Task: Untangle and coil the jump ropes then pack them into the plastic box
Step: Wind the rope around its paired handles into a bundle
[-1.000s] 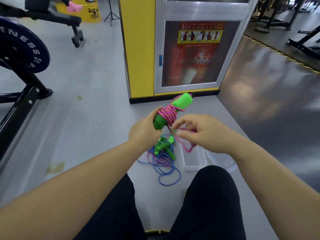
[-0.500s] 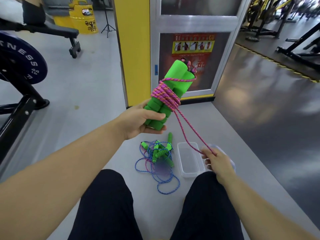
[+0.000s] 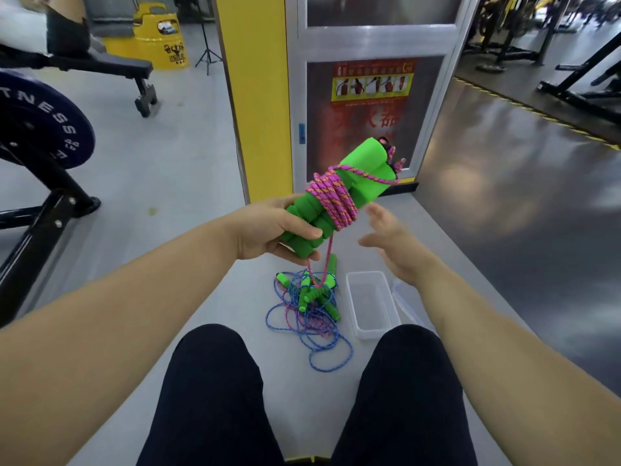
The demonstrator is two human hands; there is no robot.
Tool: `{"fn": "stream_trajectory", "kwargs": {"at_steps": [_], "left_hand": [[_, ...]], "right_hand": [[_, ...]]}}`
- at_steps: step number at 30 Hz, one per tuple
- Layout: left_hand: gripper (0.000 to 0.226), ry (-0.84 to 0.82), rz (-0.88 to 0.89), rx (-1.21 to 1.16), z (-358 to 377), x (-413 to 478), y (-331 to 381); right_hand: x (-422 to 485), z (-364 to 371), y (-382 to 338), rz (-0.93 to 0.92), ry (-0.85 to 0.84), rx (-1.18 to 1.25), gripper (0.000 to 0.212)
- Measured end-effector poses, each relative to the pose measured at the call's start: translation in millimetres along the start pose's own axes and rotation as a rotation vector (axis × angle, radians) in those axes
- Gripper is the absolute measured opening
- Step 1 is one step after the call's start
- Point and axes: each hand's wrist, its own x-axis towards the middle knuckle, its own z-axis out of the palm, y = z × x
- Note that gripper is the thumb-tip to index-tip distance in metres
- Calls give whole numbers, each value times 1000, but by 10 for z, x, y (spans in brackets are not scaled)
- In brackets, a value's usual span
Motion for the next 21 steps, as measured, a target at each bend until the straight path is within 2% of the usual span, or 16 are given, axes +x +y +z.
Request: {"fn": "stream_trajectory", "kwargs": {"at_steps": [2,3,5,6,7,9,10,12,16,19,21], "left_hand": [[37,-49,-9,20,11,-18,42],[43,-68,-13,24,10,-32,65],[48,-75,-7,32,-8,-65,102],[47,-52,0,32,-32,-77,108],[45,-6,3,26,-56,-82,111],[35,136,-12,16,-141,-79,68],[34,204,-35,24,-194,-71,18],[35,284,-97,100,-247,-59,-90],[43,393,-137,346,-223,10,-341],[50,442,-87,764,-128,118,-506],[44,396,-76,1082,-1,172,-587]], "right_hand": [[87,199,-158,-40,-182,-157,83],[101,282,-216,-63,-257,-228,74],[117,436,-260,-115,-337,-269,37],[90,519,-270,-106,-323,-226,18],[37,583,-271,-63,-275,-165,11],[-78,669,-177,17,-193,-108,18],[-124,673,-108,18,-155,-194,18],[-223,603,-8,-40,-134,-534,21],[-413,422,48,-96,-293,-1037,28],[-555,446,-142,-204,-394,-1338,28],[-583,477,-340,-338,-420,-1504,31]]}}
